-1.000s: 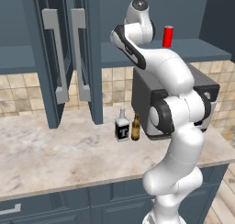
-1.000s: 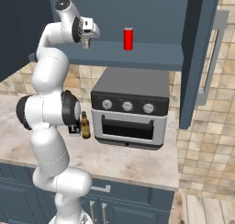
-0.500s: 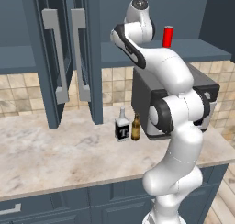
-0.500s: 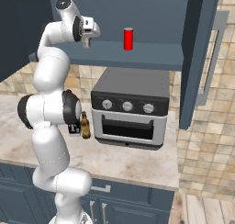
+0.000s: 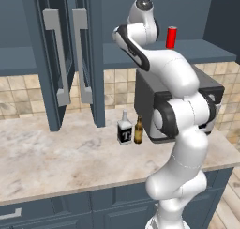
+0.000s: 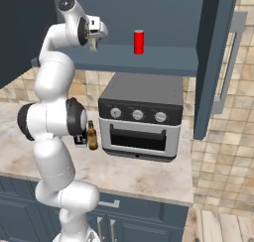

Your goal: Sort all alcoholic drinks to one cabinet, and non-alcoholic drinks to the other.

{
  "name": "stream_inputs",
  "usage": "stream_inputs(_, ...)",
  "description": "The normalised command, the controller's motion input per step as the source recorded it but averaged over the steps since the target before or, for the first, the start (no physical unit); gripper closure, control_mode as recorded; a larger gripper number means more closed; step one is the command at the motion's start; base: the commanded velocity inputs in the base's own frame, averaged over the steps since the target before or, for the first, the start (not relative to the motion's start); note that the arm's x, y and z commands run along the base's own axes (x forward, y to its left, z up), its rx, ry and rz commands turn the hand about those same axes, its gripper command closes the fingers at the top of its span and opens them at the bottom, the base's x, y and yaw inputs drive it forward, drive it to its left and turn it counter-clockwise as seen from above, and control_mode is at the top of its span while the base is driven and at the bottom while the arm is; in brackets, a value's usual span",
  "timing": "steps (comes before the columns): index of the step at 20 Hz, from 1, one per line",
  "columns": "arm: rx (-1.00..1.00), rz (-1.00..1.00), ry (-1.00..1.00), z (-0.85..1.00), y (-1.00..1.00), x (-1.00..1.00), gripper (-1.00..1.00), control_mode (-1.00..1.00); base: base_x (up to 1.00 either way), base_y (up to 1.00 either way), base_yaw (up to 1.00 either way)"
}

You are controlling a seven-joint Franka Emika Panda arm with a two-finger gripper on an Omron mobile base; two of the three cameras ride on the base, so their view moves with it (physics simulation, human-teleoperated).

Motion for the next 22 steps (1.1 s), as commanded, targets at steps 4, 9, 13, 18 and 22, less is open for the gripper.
stream_inputs(4,0.00,0.00,-0.14,0.00,-0.05,-0.24,-1.00,-1.00,0.00,0.00,0.00)
stream_inputs(9,0.00,0.00,-0.16,0.00,-0.14,-0.45,-1.00,-1.00,0.00,0.00,0.00)
stream_inputs(13,0.00,0.00,-0.18,0.00,-0.21,-0.59,-1.00,-1.00,0.00,0.00,0.00)
stream_inputs(18,0.00,0.00,-0.13,0.12,-0.21,-0.81,-1.00,-1.00,0.00,0.00,0.00)
stream_inputs(22,0.02,0.00,0.00,0.38,-0.01,-0.99,-1.00,-1.00,0.00,0.00,0.00)
